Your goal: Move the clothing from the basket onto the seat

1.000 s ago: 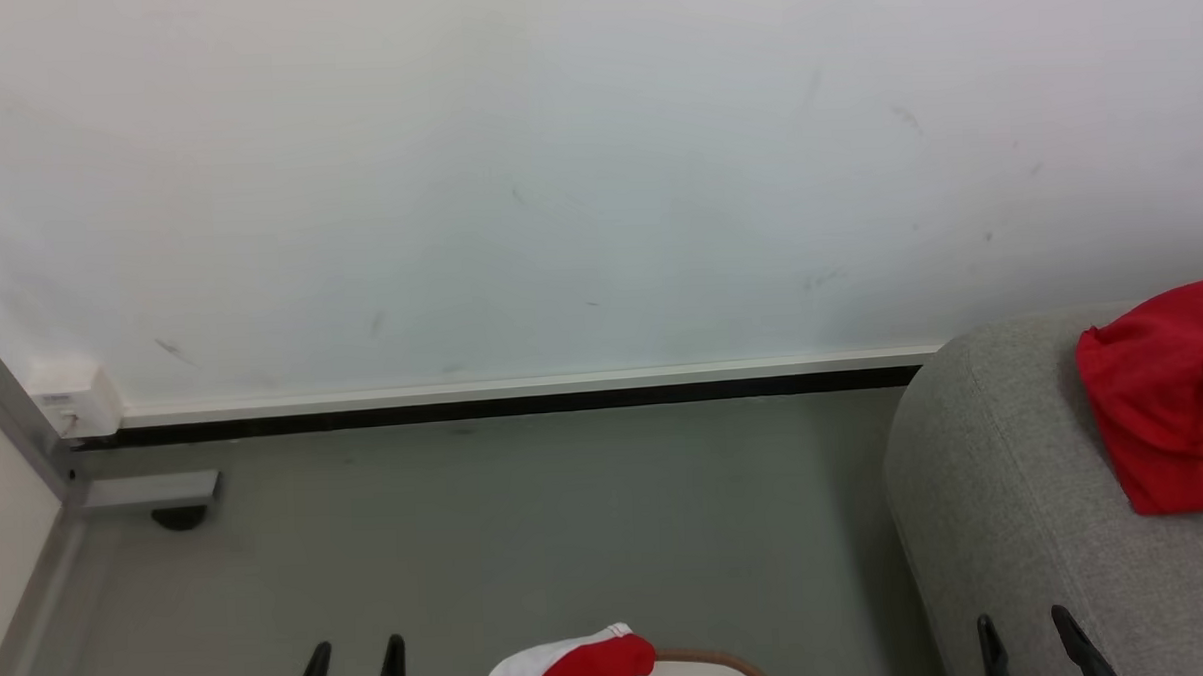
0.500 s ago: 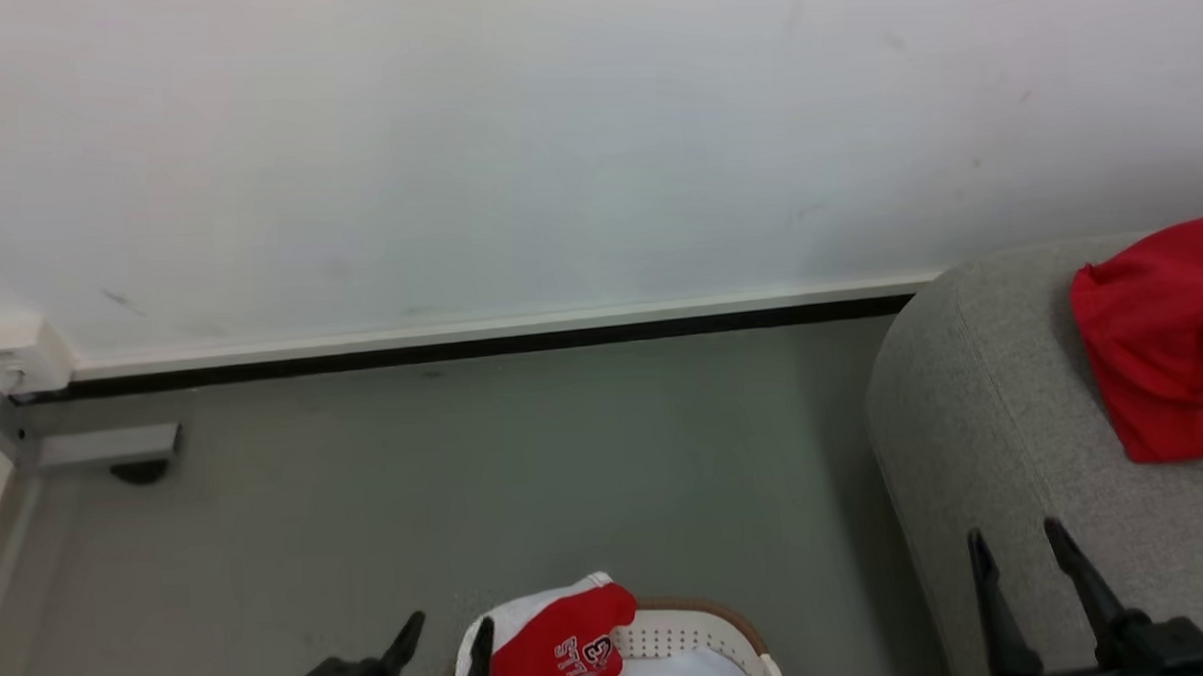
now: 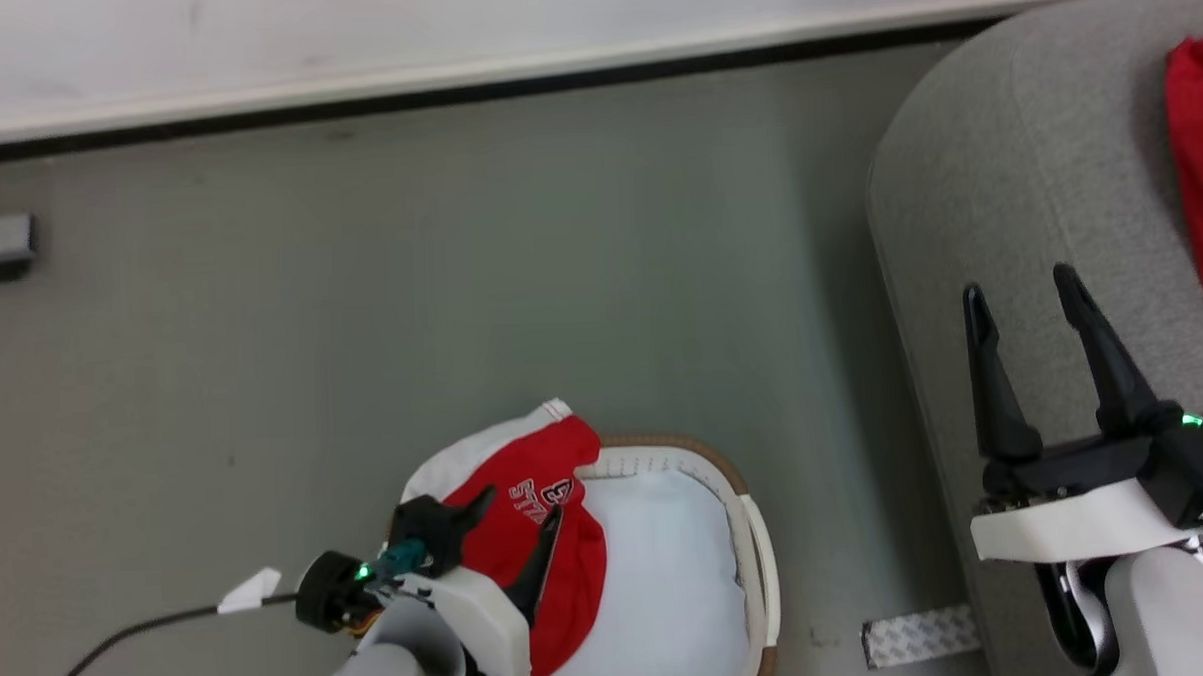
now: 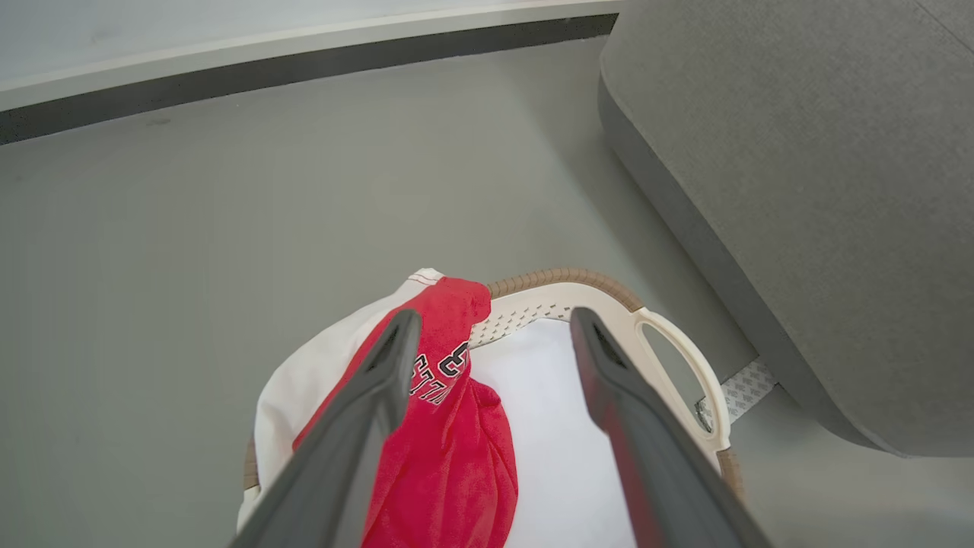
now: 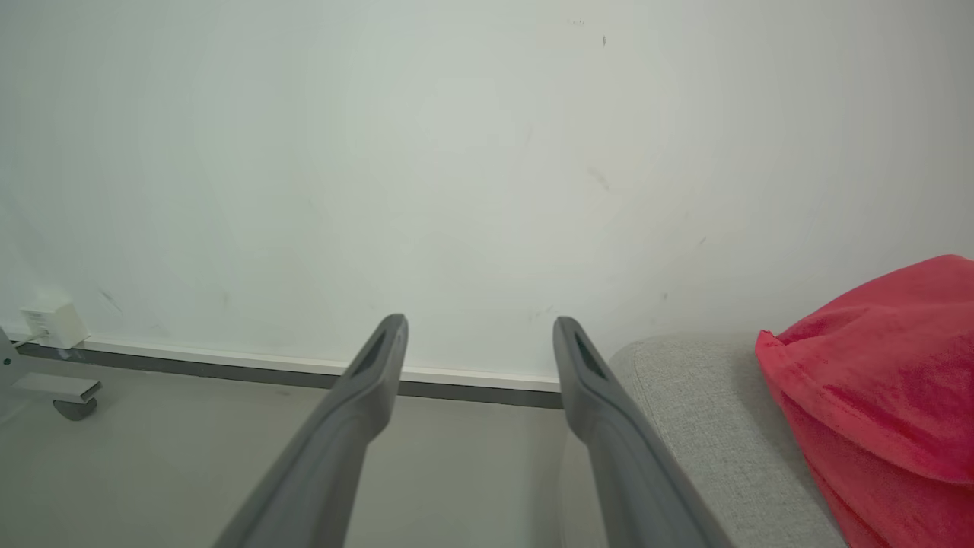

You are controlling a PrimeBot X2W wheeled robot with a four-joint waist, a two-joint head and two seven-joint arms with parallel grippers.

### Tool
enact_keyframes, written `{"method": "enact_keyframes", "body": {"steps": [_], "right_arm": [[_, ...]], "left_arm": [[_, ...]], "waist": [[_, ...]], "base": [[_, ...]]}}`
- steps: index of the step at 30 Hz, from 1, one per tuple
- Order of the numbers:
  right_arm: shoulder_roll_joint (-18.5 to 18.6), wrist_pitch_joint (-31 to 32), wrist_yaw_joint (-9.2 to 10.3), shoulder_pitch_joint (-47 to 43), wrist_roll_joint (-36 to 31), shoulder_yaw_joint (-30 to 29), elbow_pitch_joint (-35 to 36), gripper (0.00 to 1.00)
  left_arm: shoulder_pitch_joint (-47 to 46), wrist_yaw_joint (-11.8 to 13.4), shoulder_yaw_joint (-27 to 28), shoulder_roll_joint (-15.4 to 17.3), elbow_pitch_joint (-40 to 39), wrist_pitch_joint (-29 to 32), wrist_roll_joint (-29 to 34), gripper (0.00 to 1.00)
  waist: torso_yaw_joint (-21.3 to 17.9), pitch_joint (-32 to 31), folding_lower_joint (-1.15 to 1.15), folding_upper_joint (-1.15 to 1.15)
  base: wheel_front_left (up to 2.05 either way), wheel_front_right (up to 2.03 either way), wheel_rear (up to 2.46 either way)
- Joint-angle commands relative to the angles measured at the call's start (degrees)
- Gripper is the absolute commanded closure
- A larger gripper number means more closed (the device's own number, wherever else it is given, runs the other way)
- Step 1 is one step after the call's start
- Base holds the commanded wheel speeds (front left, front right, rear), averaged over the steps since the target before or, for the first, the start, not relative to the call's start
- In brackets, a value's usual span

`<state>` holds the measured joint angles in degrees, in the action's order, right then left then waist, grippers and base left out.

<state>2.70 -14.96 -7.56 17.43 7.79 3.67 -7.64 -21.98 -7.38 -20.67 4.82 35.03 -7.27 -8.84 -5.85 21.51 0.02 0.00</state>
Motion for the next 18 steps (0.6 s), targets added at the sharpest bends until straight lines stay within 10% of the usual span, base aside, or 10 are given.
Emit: {"method": "enact_keyframes", "body": {"steps": [1, 18], "right_arm": [[0.17, -0.16, 0.15, 2.36, -0.05, 0.14, 0.54, 0.00], [0.14, -0.17, 0.15, 10.96, 2.48, -0.11, 6.17, 0.00]], "left_arm": [[-2.30, -0.15, -0.90, 1.00, 1.18, 0.47, -1.27, 0.00], [-17.08, 0.42, -8.91, 3.62, 14.67, 4.19, -1.12, 0.00]], "waist": [[-1.13, 8.12, -0.02, 0.00], [-3.06, 25.40, -0.02, 0.00]], "base": [[0.00, 0.00, 0.00], [0.00, 0.00, 0.00]]}}
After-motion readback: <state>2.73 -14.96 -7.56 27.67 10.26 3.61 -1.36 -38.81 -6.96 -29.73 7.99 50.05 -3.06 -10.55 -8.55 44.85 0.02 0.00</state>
